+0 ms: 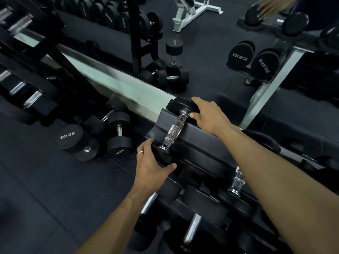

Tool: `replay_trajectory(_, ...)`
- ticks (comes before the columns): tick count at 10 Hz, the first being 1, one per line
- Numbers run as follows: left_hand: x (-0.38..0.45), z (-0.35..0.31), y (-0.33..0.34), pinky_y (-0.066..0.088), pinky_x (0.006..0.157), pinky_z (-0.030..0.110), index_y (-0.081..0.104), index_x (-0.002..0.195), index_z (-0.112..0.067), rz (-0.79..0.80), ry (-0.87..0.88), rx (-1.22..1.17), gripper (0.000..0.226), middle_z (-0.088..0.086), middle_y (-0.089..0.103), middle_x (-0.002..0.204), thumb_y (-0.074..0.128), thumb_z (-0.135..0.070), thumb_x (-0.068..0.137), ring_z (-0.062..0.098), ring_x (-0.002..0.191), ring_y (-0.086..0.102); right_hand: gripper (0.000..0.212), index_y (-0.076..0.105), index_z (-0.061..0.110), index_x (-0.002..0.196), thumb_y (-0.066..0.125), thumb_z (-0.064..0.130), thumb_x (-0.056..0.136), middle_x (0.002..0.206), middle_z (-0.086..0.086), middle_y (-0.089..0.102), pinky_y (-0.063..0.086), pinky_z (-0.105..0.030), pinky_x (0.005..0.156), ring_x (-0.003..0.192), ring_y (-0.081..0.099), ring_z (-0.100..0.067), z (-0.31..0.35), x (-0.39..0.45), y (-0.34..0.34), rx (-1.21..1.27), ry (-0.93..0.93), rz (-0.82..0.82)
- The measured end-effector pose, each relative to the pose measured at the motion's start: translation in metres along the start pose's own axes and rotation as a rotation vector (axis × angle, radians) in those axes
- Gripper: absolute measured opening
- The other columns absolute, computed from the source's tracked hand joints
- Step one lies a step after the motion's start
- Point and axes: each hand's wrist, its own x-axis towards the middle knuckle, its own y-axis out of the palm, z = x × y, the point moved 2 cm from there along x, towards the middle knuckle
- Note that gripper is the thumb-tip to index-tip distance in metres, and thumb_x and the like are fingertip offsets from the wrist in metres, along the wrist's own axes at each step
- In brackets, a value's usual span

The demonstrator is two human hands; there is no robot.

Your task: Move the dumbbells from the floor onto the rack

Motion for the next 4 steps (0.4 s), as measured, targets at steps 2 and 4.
replay_trajectory(2,-0.001,-0.002,0.003,0.028,0.100,0.024,0.026,0.145,-0.026,0.012,0.005,0.015,0.098,-0.003,0.021,0.148,0.087,-0.025,0.068,0.015,0.135,0.029,0.043,0.045,0.019,0.135,0.059,0.020,0.094,0.109,-0.011,0.065,0.051,-0.047,0.089,0.096,0.062,-0.030,-0.003,-0.003,-0.002,0.038,0.000,0.003)
replay_trajectory(4,0.000,-0.003,-0.010,0.027,0.104,0.026,0.015,0.152,-0.025,0.081,-0.016,0.056,0.114,0.000,0.014,0.155,0.089,-0.030,0.065,0.017,0.141,0.025,0.069,0.024,0.018,0.152,0.058,0.034,0.094,0.146,-0.014,0.046,0.037,-0.042,0.110,0.134,0.044,-0.032,-0.010,-0.007,-0.013,0.003,-0.006,0.002)
